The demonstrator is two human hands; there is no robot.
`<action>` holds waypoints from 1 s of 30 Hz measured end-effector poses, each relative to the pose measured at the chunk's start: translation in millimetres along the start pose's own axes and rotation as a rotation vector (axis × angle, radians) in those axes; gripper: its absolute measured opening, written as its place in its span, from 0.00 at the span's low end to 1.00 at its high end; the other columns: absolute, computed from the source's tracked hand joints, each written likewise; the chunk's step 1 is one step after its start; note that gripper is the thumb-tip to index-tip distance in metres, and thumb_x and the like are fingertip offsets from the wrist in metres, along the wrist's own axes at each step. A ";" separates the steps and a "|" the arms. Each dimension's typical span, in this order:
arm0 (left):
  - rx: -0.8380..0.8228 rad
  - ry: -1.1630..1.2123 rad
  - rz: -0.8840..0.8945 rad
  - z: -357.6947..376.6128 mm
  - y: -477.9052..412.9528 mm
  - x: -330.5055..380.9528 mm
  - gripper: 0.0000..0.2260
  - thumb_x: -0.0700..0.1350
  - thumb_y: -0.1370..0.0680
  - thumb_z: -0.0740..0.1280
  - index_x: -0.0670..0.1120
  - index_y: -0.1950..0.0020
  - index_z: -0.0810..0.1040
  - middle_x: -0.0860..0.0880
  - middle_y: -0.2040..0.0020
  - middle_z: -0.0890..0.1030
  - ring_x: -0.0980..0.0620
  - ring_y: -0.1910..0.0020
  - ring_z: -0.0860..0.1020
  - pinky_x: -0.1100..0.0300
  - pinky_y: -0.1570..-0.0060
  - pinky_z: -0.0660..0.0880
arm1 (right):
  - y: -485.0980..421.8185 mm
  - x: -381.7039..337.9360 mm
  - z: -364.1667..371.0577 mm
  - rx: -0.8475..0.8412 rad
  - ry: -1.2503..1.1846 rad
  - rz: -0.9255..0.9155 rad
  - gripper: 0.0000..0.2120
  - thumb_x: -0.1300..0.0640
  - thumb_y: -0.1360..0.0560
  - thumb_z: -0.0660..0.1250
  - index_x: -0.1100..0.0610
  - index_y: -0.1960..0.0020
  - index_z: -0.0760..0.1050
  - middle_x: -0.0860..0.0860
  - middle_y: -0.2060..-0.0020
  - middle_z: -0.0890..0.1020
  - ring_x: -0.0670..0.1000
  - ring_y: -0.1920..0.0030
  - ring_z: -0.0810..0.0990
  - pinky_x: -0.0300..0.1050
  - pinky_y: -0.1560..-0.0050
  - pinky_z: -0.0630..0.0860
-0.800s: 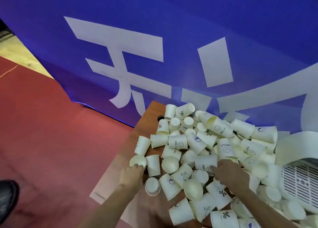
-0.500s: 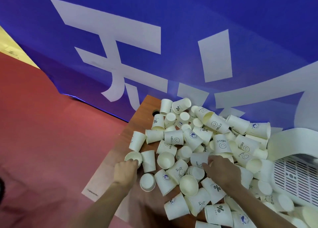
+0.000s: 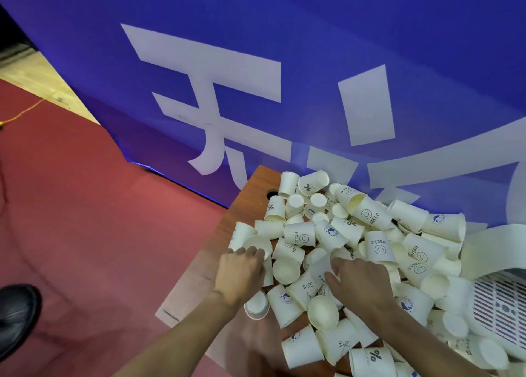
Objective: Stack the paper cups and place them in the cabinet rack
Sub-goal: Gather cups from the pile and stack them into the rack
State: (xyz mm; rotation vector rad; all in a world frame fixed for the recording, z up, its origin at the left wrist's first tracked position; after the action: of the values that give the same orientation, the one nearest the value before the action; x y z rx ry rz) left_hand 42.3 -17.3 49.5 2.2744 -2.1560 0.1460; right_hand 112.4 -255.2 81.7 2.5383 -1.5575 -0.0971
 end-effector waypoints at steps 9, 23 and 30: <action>0.058 0.089 0.241 -30.4 -27.8 116.8 0.06 0.47 0.28 0.65 0.48 0.64 0.73 0.52 0.69 0.72 0.49 0.77 0.70 0.62 0.80 0.62 | 42.1 67.7 1.9 0.124 -0.042 0.040 0.08 0.46 0.28 0.71 0.48 0.62 0.77 0.48 0.77 0.77 0.51 0.77 0.76 0.40 0.73 0.56; 0.104 0.131 0.581 -43.8 -53.7 358.4 0.05 0.49 0.28 0.67 0.49 0.62 0.73 0.51 0.76 0.73 0.50 0.79 0.70 0.63 0.80 0.64 | 156.2 273.1 6.1 0.407 -0.164 0.247 0.12 0.42 0.24 0.63 0.45 0.59 0.81 0.44 0.66 0.79 0.46 0.74 0.76 0.44 0.78 0.71; -0.007 0.153 0.627 -6.0 -56.8 442.6 0.05 0.49 0.29 0.69 0.50 0.62 0.74 0.52 0.74 0.76 0.51 0.77 0.73 0.63 0.79 0.61 | 198.3 342.5 48.8 0.385 -0.276 0.335 0.05 0.51 0.29 0.76 0.44 0.53 0.83 0.41 0.54 0.80 0.45 0.65 0.81 0.40 0.72 0.74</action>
State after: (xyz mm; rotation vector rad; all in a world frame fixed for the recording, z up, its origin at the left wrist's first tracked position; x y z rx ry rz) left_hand 121.2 -454.7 90.2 1.4456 -2.6787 0.2969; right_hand 87.0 -653.2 77.6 2.5701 -2.2843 -0.1200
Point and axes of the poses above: each hand's wrist, its own y-axis away from the middle knuckle, its own z-axis out of the palm, x = y × z, the point moved 2 cm from there along -y, towards the middle knuckle
